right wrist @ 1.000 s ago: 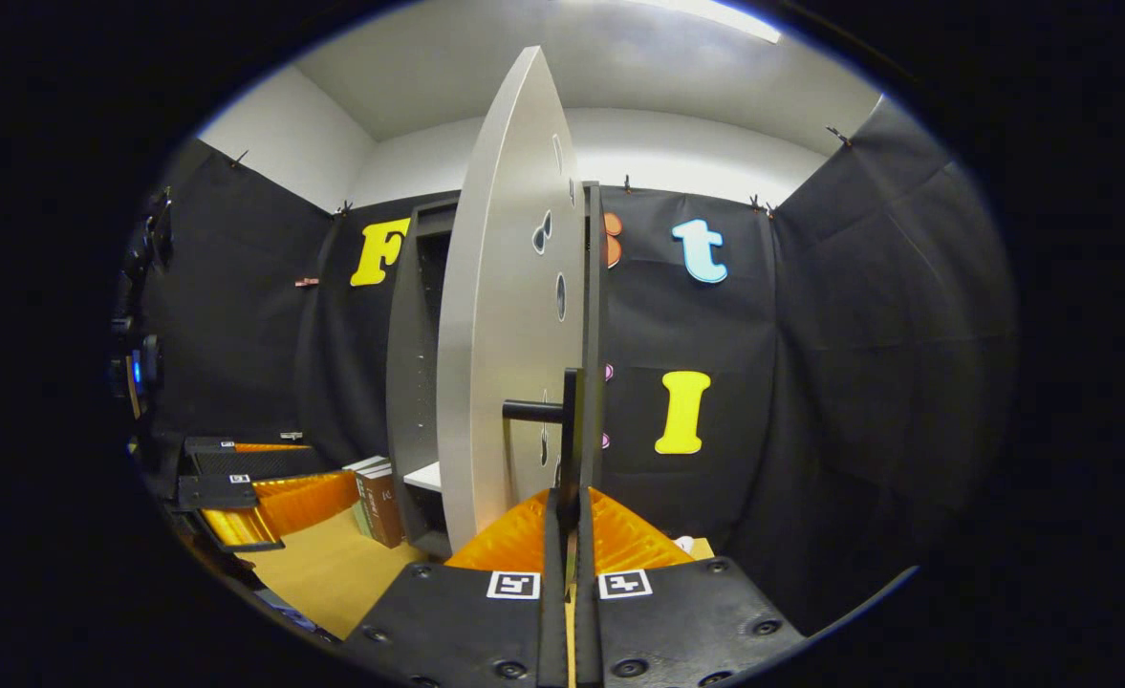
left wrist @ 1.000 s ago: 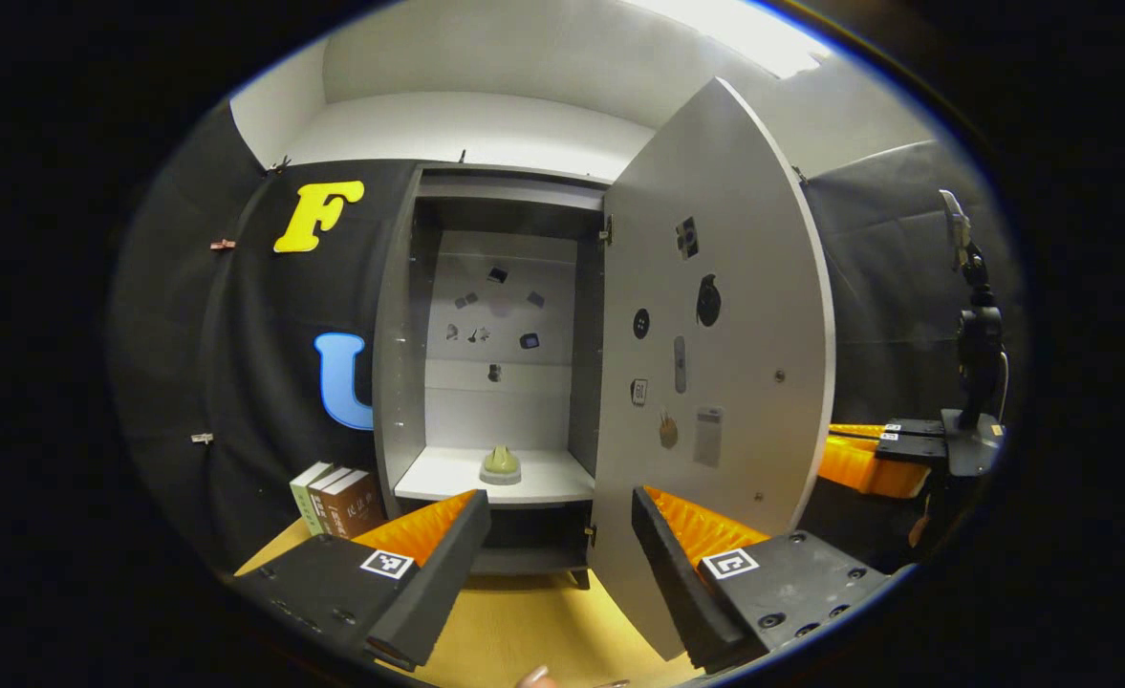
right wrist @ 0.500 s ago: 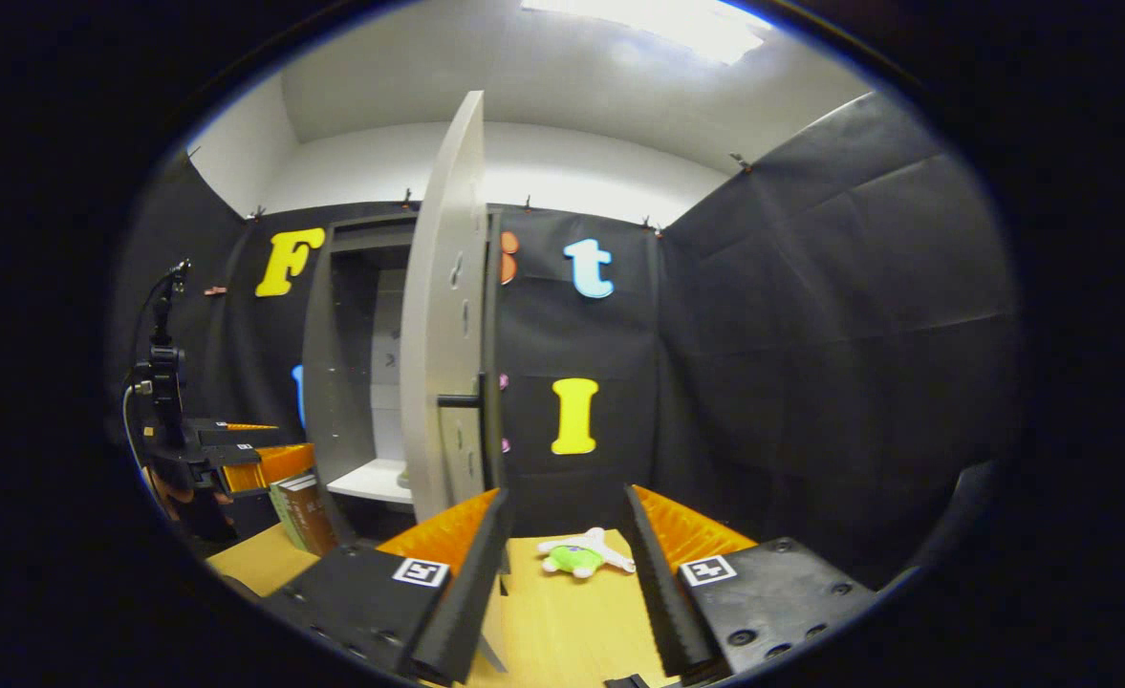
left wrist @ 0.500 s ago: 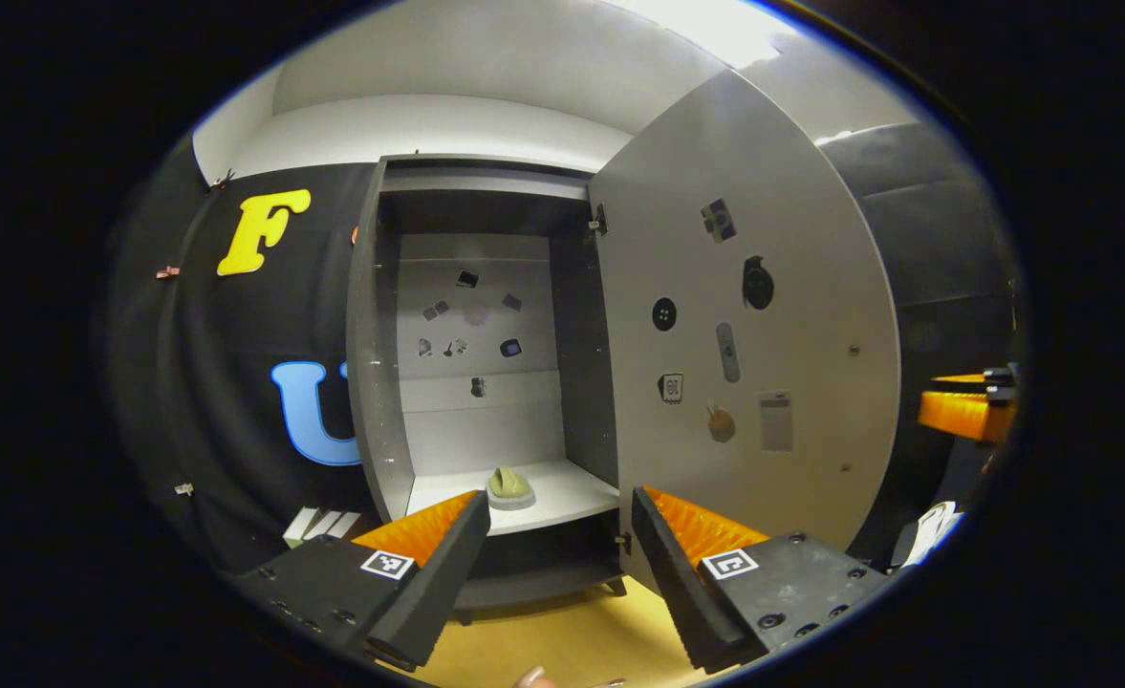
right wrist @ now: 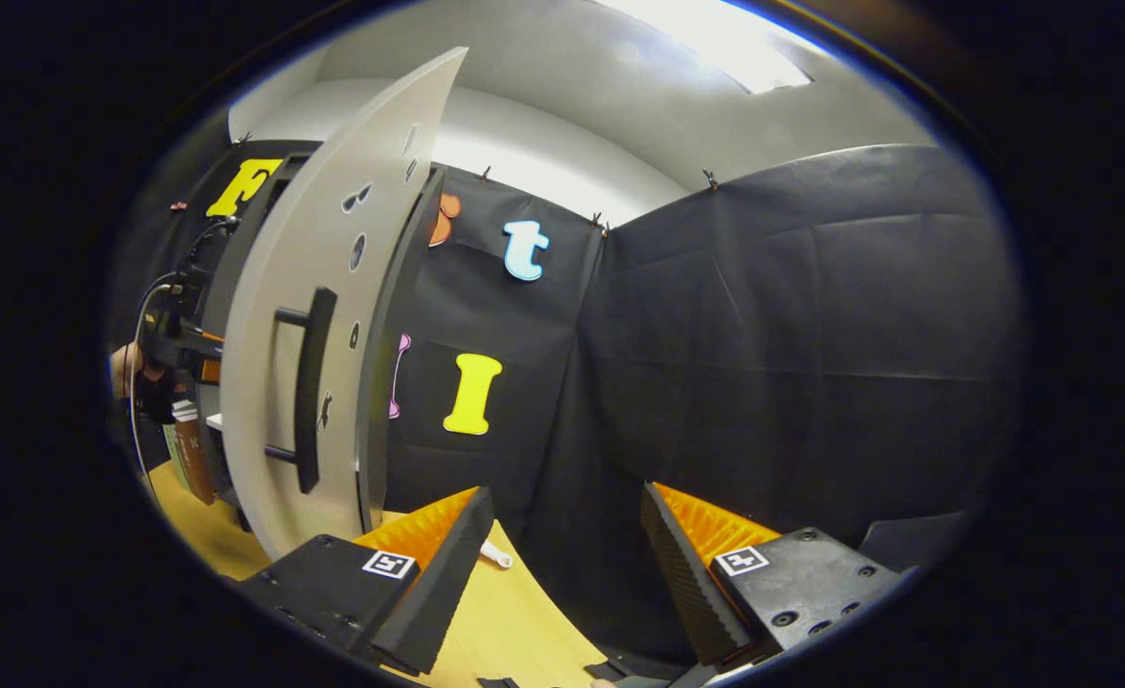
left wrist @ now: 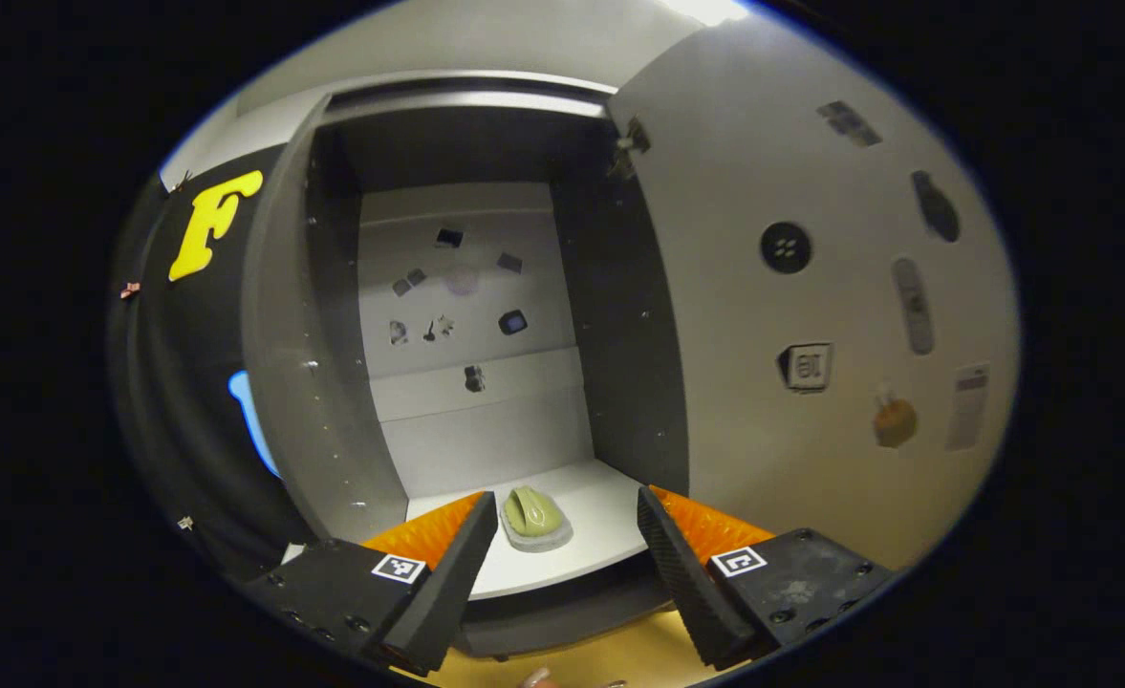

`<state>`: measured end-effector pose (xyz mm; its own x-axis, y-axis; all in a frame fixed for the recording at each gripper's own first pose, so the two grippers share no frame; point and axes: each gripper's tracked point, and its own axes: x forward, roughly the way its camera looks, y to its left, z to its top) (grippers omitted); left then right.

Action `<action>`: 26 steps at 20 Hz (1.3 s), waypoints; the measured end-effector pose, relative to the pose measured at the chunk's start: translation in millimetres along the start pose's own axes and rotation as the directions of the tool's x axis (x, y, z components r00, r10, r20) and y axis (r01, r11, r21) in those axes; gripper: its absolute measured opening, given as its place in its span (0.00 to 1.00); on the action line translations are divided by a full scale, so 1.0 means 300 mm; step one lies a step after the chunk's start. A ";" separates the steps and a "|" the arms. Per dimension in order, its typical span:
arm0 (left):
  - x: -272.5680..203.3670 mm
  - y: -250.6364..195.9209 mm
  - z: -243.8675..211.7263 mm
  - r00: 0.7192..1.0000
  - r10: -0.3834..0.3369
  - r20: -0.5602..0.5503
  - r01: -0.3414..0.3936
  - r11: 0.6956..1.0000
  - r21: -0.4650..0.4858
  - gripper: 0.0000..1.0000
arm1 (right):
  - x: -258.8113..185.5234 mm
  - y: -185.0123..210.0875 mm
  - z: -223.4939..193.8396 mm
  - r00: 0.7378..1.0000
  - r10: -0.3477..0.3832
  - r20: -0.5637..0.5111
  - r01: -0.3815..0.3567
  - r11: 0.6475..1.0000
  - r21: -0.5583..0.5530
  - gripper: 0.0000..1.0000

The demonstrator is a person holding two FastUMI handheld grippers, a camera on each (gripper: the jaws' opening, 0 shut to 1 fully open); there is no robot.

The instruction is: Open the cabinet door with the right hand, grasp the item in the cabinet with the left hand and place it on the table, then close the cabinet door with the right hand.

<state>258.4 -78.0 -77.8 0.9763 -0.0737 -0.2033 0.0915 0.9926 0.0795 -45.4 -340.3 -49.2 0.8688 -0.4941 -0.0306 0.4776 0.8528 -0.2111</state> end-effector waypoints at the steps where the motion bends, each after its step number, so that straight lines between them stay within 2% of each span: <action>1: 0.059 0.006 -0.010 1.000 -0.002 -0.016 0.002 1.000 0.001 0.93 | 0.037 -0.032 -0.020 1.000 -0.017 -0.009 0.017 1.000 -0.017 0.98; 2: 0.111 0.016 -0.027 0.999 0.001 -0.037 -0.001 1.000 -0.001 0.97 | 0.075 -0.054 -0.039 0.999 -0.034 -0.023 0.034 0.999 -0.020 0.98; 3: 0.166 0.027 -0.045 0.998 0.007 -0.060 -0.007 1.000 -0.001 0.92 | 0.109 -0.059 -0.052 0.999 -0.034 -0.034 0.034 0.999 -0.010 0.97; 5: 0.255 0.058 -0.079 0.996 0.024 -0.085 -0.025 1.000 -0.010 0.92 | 0.145 -0.079 -0.088 0.998 -0.032 -0.051 0.032 0.999 0.008 0.98; 9: 0.391 0.130 -0.126 0.988 0.064 -0.138 -0.066 0.998 -0.010 0.92 | 0.276 -0.141 -0.152 0.993 -0.073 -0.090 0.073 0.997 -0.006 0.98; 13: 0.496 0.159 -0.185 0.976 0.070 -0.204 -0.081 0.996 -0.047 0.90 | 0.346 -0.164 -0.208 0.989 -0.074 -0.124 0.080 0.996 0.045 0.98; 18: 0.572 0.170 -0.241 0.957 0.086 -0.278 -0.114 0.990 -0.086 0.89 | 0.408 -0.168 -0.249 0.988 -0.070 -0.140 0.071 0.997 0.005 0.98; 21: 0.603 0.183 -0.271 0.942 0.105 -0.318 -0.144 0.984 -0.101 0.87 | 0.430 -0.163 -0.263 0.987 -0.058 -0.150 0.062 0.998 0.019 0.98; 24: 0.616 0.179 -0.329 0.916 0.095 -0.389 -0.166 0.974 -0.153 0.81 | 0.444 -0.180 -0.264 0.987 -0.065 -0.148 0.071 0.997 0.030 0.96; 26: 0.622 0.184 -0.358 0.904 0.105 -0.415 -0.185 0.970 -0.156 0.75 | 0.452 -0.189 -0.269 0.986 -0.072 -0.151 0.078 0.996 0.036 0.98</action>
<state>424.6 -26.8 -216.0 0.8104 0.0777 -0.5807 -0.1220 0.9918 -0.0376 34.8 -469.3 -120.3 0.8026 -0.5739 -0.1628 0.5483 0.8172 -0.1773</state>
